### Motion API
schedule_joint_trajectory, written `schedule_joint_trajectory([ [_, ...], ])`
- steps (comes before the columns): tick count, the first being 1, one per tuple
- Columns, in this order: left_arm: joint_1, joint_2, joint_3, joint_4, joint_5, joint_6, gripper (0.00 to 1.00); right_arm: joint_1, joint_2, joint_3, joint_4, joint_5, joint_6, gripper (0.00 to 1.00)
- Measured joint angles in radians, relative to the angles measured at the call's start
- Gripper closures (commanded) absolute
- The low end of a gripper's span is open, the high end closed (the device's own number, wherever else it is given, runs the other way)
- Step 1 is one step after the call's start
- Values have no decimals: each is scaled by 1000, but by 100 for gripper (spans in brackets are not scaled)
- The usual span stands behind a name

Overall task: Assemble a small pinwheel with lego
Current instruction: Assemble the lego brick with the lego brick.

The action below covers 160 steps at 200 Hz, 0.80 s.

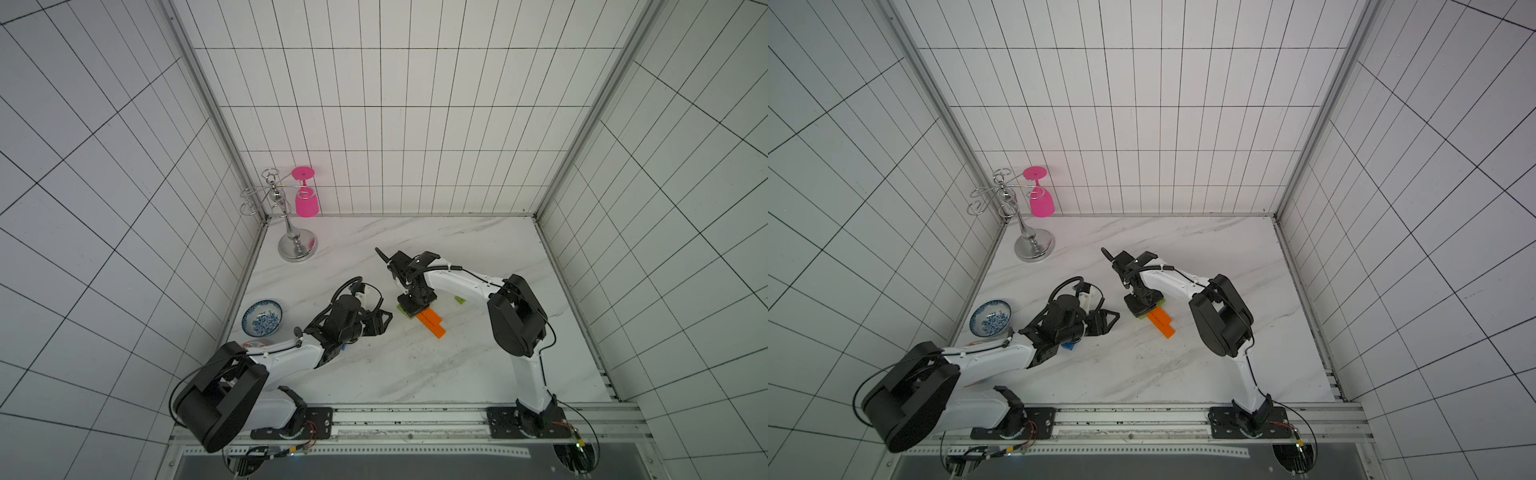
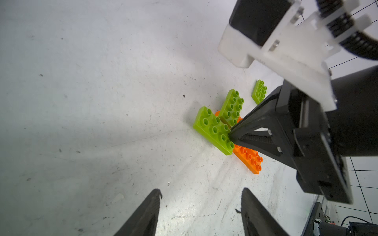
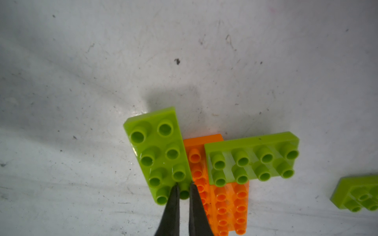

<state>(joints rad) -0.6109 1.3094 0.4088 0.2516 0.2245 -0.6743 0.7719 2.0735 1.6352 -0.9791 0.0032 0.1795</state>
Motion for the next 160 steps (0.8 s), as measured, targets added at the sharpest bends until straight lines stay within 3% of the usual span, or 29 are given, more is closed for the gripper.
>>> schedule_joint_trajectory([
  [160,-2,1,0,0,-5,-3,35,-1,-7,-15,3,26,-17,95],
])
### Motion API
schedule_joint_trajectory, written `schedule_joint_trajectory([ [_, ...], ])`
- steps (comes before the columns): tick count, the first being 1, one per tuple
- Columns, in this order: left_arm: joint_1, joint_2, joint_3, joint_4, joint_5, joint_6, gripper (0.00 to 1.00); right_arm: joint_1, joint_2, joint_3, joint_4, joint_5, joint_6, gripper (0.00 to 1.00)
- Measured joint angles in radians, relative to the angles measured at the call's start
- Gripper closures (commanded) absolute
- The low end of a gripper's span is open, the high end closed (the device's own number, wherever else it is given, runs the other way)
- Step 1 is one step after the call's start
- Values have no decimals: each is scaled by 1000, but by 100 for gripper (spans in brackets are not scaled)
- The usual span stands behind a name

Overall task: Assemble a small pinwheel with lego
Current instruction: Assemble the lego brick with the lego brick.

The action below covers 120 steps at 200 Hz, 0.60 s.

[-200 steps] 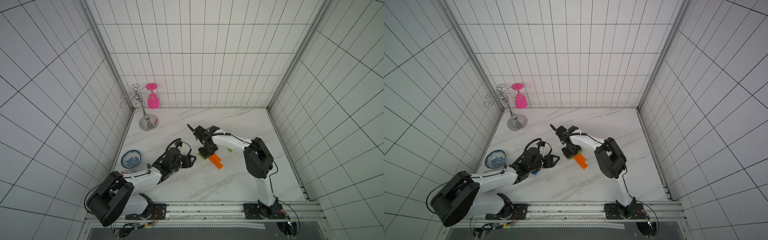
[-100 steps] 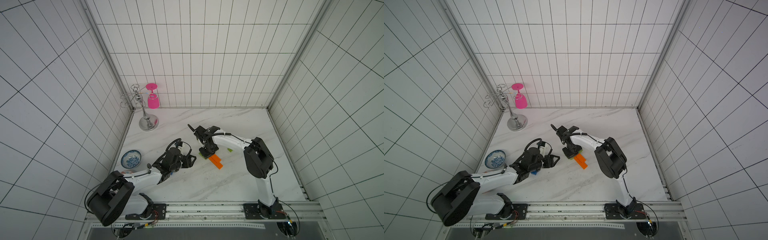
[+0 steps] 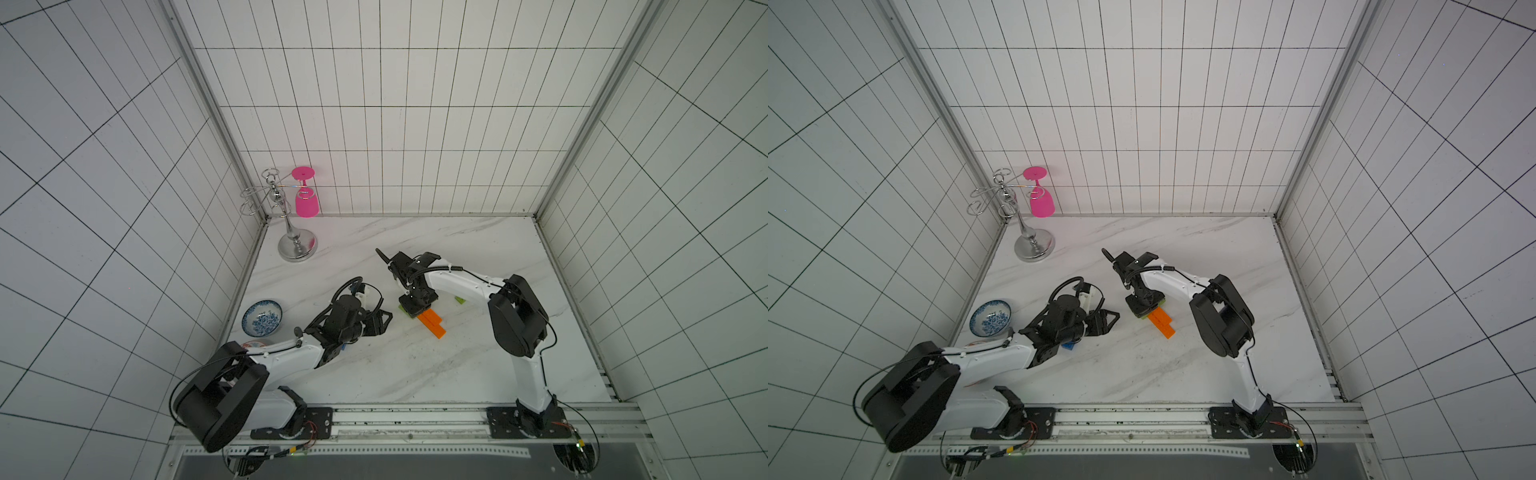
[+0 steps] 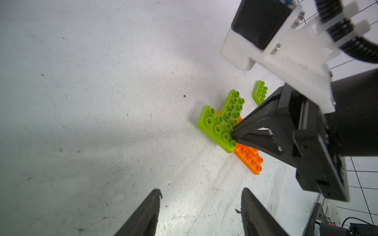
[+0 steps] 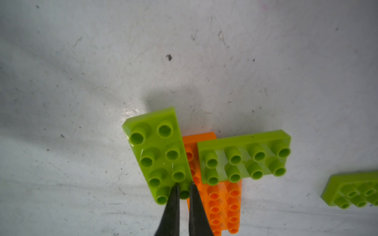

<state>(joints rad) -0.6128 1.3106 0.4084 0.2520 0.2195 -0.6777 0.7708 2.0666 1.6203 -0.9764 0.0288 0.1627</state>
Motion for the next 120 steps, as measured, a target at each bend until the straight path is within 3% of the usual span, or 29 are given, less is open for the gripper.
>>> schedule_joint_trajectory([
  [120,0,0,0,0,-2,0,35,-12,2,0,3,16,-14,95],
])
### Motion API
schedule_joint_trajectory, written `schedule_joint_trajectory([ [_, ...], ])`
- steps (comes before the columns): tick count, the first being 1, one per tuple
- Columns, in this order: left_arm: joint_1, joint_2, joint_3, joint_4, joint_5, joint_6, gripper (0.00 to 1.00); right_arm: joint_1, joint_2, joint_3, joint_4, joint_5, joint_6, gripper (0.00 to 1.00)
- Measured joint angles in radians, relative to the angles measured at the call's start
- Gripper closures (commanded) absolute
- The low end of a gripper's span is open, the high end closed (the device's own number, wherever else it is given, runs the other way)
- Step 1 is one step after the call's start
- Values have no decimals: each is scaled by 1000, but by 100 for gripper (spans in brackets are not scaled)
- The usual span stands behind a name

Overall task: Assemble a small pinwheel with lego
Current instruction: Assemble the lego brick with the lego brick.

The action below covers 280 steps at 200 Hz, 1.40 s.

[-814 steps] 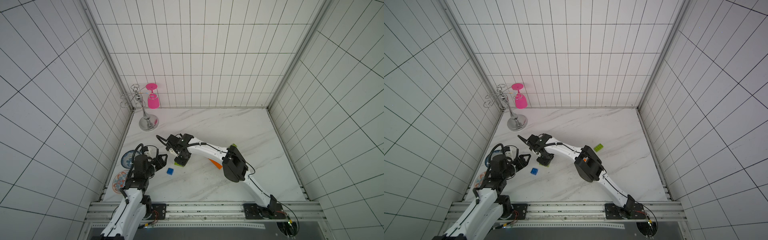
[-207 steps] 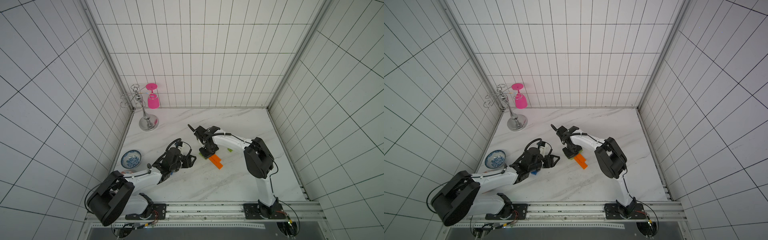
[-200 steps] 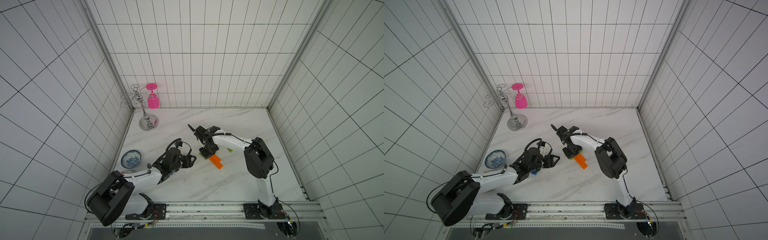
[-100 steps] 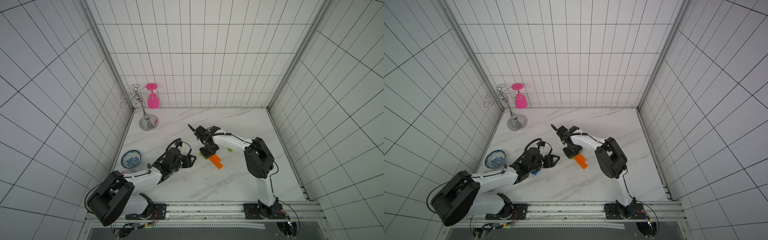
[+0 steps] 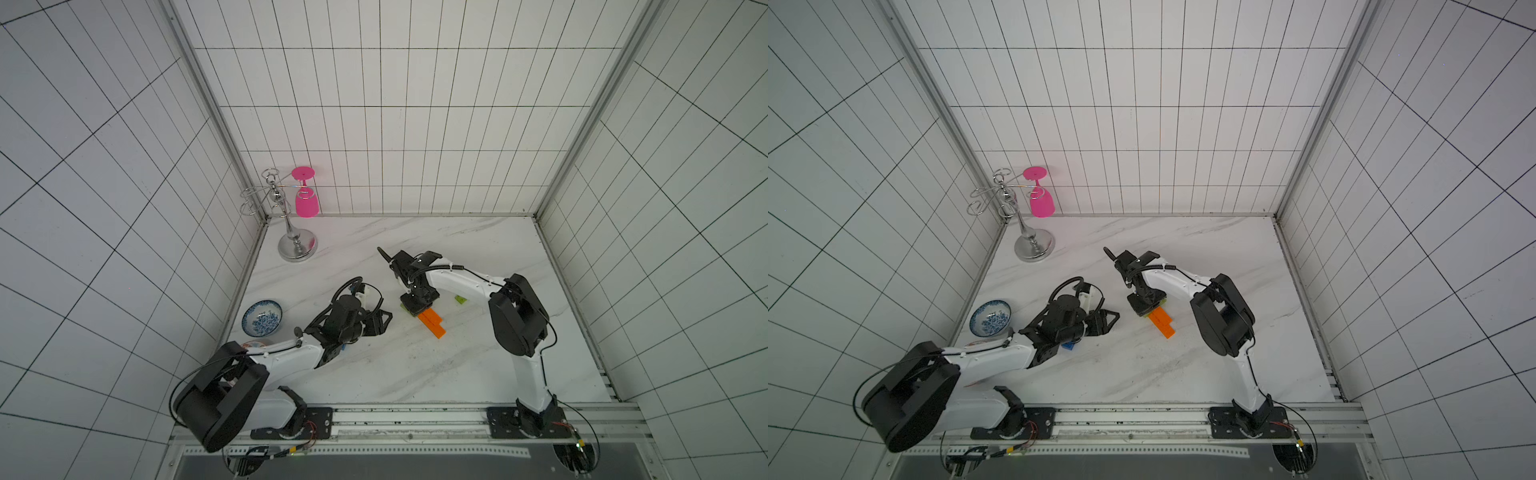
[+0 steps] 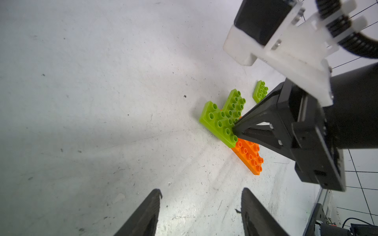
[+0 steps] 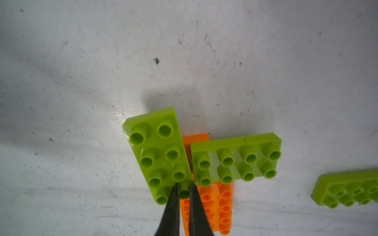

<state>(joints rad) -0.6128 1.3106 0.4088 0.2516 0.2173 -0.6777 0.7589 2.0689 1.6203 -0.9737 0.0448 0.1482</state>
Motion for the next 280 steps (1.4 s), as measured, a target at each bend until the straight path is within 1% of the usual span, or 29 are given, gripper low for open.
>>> schedule_joint_trajectory([
  [141,-1,0,0,0,0,0,35,0,24,3,9,1,-14,95],
  [253,-1,0,0,-2,-11,0,35,0,57,45,-32,2,-14,95],
  [280,-1,-6,0,-10,-16,0,36,0,54,45,-33,2,-14,93],
])
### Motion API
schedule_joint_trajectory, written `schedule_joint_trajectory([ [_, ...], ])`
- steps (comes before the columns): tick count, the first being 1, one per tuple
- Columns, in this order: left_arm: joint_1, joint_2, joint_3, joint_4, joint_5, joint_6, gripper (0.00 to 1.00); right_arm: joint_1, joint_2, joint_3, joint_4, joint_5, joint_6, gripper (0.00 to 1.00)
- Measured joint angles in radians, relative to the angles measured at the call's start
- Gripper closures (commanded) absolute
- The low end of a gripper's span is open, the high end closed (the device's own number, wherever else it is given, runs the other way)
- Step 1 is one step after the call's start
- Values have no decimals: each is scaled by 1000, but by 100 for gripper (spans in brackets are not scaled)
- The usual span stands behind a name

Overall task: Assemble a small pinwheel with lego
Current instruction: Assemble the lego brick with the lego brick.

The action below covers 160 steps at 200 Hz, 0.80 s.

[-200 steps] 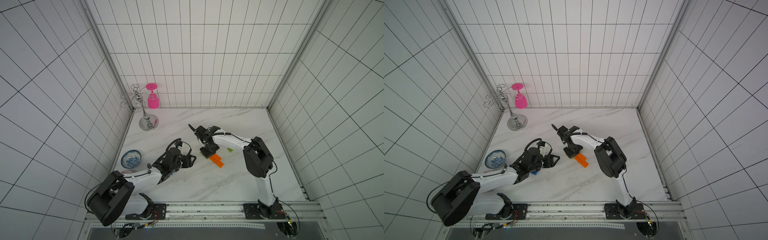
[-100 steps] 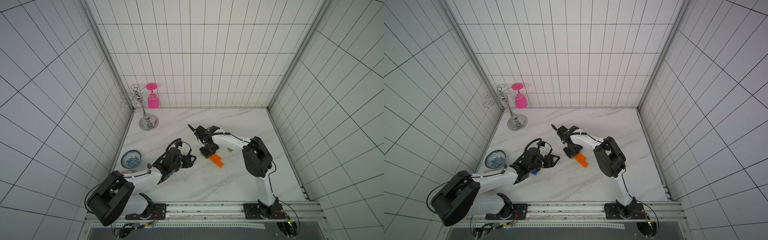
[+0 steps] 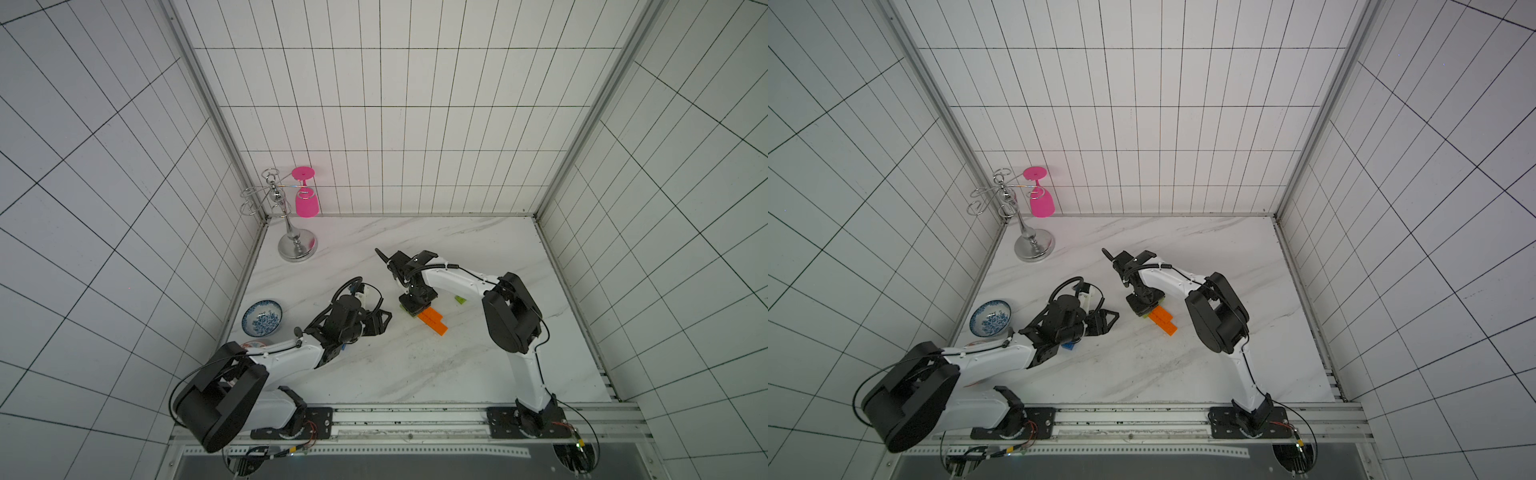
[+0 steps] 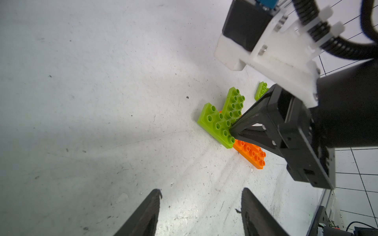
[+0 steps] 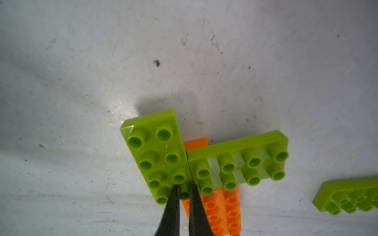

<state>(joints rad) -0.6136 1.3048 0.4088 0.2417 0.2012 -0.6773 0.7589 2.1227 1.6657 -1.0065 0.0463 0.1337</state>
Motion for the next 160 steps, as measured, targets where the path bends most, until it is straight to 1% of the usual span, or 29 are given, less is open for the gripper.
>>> schedule_joint_trajectory([
  [54,0,-18,0,-17,-6,0,36,-3,-5,0,-2,-1,2,88],
  [113,0,-19,0,-18,-7,0,35,-13,-11,0,-14,0,5,88],
  [160,0,-19,2,-23,-7,1,35,-13,-46,0,-25,0,9,86],
])
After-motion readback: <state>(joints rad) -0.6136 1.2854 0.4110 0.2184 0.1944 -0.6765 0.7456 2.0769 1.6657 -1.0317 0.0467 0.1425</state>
